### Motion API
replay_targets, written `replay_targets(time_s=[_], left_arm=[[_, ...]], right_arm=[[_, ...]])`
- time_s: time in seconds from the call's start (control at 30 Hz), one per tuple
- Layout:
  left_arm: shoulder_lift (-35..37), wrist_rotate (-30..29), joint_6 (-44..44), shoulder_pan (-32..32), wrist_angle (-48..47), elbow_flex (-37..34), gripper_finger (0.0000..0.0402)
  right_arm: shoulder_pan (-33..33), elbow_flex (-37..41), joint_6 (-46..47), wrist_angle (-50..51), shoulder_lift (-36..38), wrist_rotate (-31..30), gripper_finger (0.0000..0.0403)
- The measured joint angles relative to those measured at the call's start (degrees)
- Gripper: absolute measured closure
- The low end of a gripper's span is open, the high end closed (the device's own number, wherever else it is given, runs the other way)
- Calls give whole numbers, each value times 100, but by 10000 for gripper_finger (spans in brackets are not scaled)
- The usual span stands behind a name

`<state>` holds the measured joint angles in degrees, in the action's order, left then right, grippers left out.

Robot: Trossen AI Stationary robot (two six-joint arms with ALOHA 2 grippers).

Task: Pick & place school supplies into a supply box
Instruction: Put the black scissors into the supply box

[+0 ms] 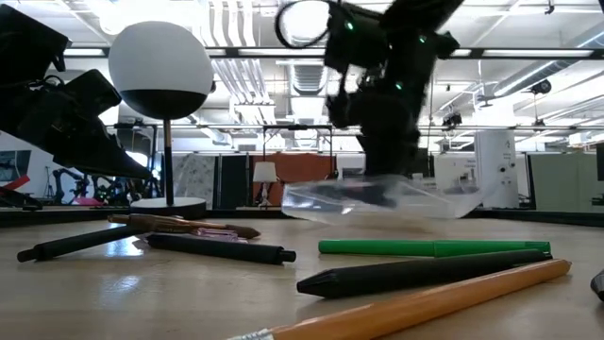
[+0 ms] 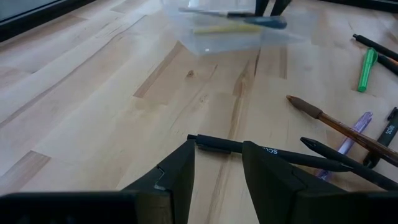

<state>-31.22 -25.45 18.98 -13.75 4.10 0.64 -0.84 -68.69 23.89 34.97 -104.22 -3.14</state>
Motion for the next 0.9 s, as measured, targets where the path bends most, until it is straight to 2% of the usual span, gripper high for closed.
replay_targets(time_s=[0.13,0.23,0.4,0.7,0.9], left_arm=[[1,0,0,0,0,1,282],[1,1,0,0,0,2,282],[1,0,0,2,0,0,282],[0,1,0,2,-1,2,282],[0,0,0,2,0,2,282]], right_arm=[[32,-404,-469,549,0,-440,339],[162,-515,-507,953,0,-523,339],[361,-415,-442,1235,0,-406,338],[406,-295,-291,1429,-11,254,337],[387,-297,-577,1419,-104,291,337]])
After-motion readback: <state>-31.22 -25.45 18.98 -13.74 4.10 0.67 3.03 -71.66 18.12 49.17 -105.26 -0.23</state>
